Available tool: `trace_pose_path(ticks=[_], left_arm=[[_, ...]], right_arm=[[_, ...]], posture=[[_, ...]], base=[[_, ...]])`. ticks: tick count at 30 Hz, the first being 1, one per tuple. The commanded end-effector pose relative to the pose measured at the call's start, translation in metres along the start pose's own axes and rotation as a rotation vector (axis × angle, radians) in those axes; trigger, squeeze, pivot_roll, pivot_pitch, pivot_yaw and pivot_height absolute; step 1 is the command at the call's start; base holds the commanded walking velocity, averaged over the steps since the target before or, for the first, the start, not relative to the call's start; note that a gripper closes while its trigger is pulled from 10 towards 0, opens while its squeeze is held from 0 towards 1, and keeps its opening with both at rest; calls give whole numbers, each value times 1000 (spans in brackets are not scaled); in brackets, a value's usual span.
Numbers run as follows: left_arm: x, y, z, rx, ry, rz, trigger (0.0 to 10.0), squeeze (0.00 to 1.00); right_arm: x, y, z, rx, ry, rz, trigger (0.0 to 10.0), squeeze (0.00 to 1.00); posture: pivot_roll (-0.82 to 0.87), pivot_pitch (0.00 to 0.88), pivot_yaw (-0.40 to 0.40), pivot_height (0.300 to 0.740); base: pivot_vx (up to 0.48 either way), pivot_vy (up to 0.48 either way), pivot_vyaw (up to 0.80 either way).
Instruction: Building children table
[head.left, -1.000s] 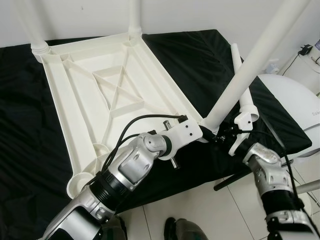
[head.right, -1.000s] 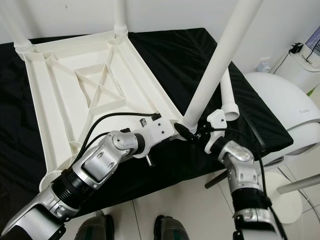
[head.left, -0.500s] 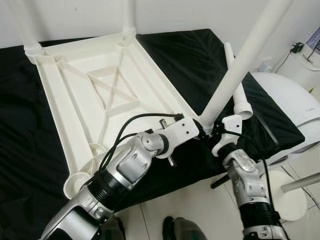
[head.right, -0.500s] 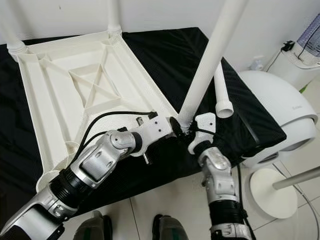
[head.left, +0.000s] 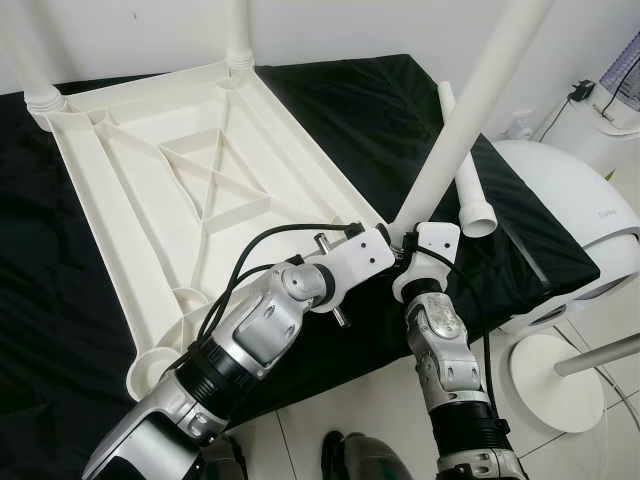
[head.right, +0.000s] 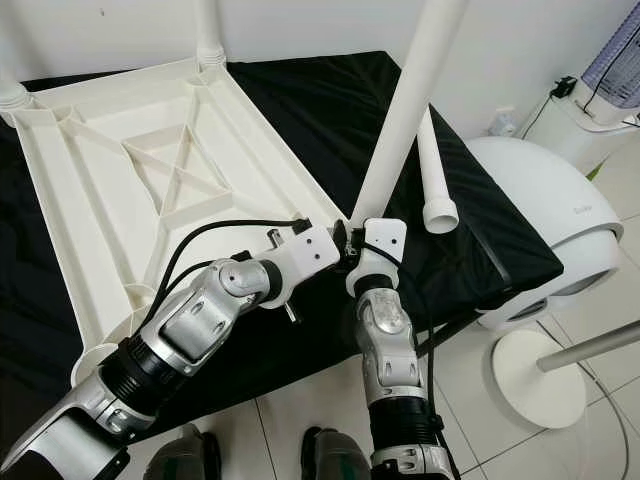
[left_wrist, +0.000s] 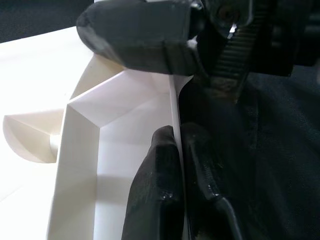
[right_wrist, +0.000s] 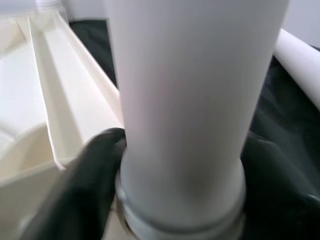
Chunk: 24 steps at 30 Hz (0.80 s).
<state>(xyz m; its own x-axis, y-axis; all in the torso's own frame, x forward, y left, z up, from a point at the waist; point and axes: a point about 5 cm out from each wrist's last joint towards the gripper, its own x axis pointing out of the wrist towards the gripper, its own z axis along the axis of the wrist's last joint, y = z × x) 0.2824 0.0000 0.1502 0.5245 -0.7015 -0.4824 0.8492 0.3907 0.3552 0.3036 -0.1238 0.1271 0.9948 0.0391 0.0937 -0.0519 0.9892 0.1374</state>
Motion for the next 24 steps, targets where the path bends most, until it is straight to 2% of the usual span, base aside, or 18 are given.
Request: trace_pose_path(ticks=[1, 3, 8, 9, 11, 12, 19, 20, 24], left_arm=[[6, -20, -1, 11, 3, -97, 10000, 0], [6, -20, 0, 14, 1, -97, 10000, 0], [6, -20, 0, 15, -1, -98, 10000, 0], [6, -20, 0, 10, -1, -101, 10000, 1000], [6, -20, 0, 7, -2, -103, 10000, 1000], [6, -19, 0, -12, -3, -98, 10000, 1000], [3, -15, 0, 3, 5, -95, 10000, 1000], [-7, -6, 9, 27, -27, -88, 10000, 0], [-24, 9, 22, 65, -73, -70, 10000, 0]], right_arm=[[0, 0, 0, 29, 10, 3, 10000, 1000], [-3, -2, 8, 37, -40, 36, 10000, 1000], [-6, -3, 13, 35, -72, 45, 10000, 1000], [-8, -5, 15, 34, -82, 56, 10000, 953], [-9, -6, 16, 34, -88, 65, 10000, 953], [-10, -8, 17, 35, -95, 71, 10000, 0], [-14, -14, 20, 42, -110, 98, 10000, 0], [-14, -18, 21, 37, -110, 109, 10000, 0], [-13, -23, 22, 25, -111, 110, 10000, 0]], posture=[[-21, 89, -71, 740], [-23, 91, -72, 740], [-25, 92, -72, 740], [-27, 95, -70, 740], [-27, 96, -69, 740], [-28, 96, -68, 740], [-29, 105, -60, 740], [-30, 109, -56, 740], [-28, 114, -54, 740]], base=[[0, 0, 0], [0, 0, 0], [0, 0, 0], [0, 0, 0], [0, 0, 0], [0, 0, 0], [0, 0, 0], [0, 0, 0], [0, 0, 0]])
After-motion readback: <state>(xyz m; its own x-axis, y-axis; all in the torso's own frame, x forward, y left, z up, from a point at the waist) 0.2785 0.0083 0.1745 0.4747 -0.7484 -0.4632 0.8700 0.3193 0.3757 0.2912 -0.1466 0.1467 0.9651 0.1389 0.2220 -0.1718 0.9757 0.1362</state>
